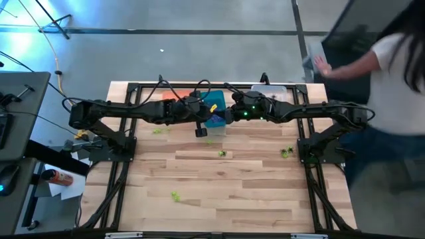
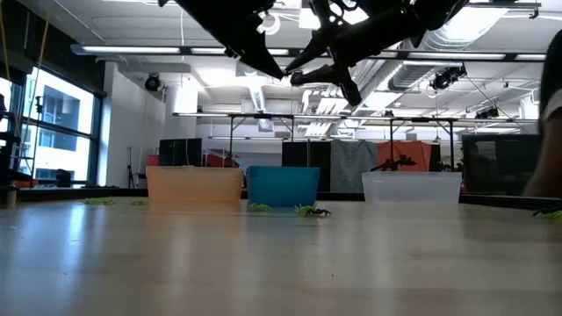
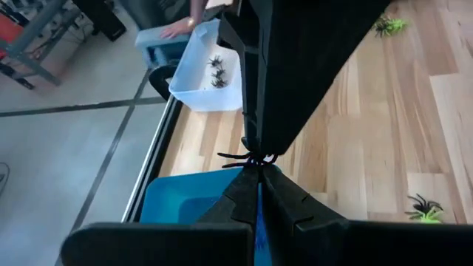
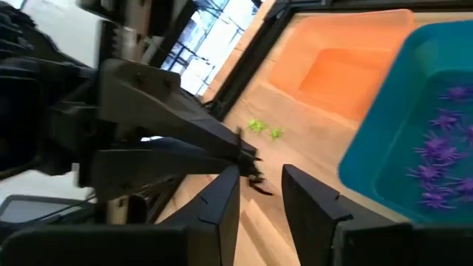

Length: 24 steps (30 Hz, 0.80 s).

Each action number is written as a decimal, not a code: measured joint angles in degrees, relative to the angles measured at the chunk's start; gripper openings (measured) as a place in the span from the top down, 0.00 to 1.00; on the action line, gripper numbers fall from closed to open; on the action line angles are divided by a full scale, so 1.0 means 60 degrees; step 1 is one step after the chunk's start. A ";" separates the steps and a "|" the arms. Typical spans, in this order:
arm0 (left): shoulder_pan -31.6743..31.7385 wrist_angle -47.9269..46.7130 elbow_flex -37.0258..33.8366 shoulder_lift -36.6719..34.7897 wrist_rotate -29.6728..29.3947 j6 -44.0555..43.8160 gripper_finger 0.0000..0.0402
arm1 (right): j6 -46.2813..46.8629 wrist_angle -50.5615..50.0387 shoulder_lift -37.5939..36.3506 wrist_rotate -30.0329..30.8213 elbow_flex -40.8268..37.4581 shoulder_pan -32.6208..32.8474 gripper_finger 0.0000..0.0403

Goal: Sort Halloween decoration
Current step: Put the black spider toy into the transparent bin

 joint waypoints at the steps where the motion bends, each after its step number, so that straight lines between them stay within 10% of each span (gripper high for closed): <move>1: 0.0000 0.0072 0.0000 0.0002 -0.0032 0.0000 1.00 | 0.0000 -0.0010 0.0000 0.0087 0.0000 0.0000 0.75; 13: -0.0007 0.0221 0.0000 0.0005 0.0052 0.0142 1.00 | -0.0399 0.0467 -0.0004 0.0213 0.0000 -0.0156 0.68; 24: -0.0004 0.0275 0.0000 0.0005 -0.0044 0.0147 1.00 | -0.0499 0.0435 -0.0004 0.0099 0.0000 -0.0153 0.82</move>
